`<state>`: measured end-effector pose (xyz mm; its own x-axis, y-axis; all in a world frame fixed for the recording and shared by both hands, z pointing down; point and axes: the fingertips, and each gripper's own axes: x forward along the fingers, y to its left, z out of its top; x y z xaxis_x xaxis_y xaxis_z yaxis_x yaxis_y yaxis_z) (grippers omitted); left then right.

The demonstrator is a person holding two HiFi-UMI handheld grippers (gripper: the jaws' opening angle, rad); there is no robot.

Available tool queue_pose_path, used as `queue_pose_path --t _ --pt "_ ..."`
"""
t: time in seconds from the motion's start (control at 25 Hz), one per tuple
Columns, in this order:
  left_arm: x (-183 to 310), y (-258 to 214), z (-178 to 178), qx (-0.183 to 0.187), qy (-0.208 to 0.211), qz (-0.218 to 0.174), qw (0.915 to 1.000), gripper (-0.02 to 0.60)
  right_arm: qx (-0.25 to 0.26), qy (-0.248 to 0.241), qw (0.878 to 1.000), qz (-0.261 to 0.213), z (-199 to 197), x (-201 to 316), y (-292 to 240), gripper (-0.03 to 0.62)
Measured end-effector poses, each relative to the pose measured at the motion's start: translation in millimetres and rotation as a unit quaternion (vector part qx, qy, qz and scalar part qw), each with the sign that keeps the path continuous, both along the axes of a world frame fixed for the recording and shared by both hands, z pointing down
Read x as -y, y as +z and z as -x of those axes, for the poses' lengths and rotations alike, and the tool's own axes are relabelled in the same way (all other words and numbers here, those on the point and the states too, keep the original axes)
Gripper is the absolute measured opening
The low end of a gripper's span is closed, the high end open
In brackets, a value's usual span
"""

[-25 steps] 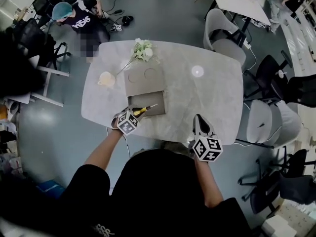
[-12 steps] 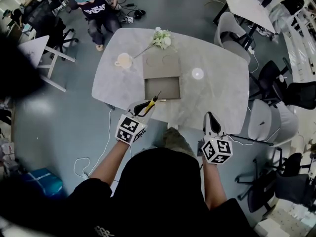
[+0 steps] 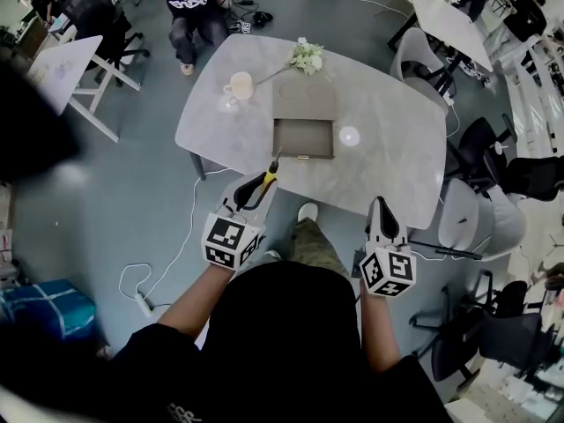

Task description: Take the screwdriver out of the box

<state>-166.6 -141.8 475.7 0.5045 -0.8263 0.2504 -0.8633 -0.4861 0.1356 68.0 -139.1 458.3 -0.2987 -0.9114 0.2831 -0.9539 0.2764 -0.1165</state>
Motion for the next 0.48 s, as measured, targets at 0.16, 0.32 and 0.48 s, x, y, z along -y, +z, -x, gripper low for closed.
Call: queue_pose_path --t 0.16,0.32,0.48 --pt "-21 -13 15 0.018 -0.028 -0.018 0.9993 0.089 -0.017 -0.009 1.0 -0.01 4 -13 -8 0.011" --pt "-40 -13 33 0.007 -0.055 -0.016 0.9984 0.089 -0.034 -0.018 0.999 -0.016 20 -19 -6 0.011" --pt "-50 -14 36 0.011 -0.06 -0.022 0.9979 0.089 -0.037 -0.035 0.999 -0.017 38 -25 -4 0.011"
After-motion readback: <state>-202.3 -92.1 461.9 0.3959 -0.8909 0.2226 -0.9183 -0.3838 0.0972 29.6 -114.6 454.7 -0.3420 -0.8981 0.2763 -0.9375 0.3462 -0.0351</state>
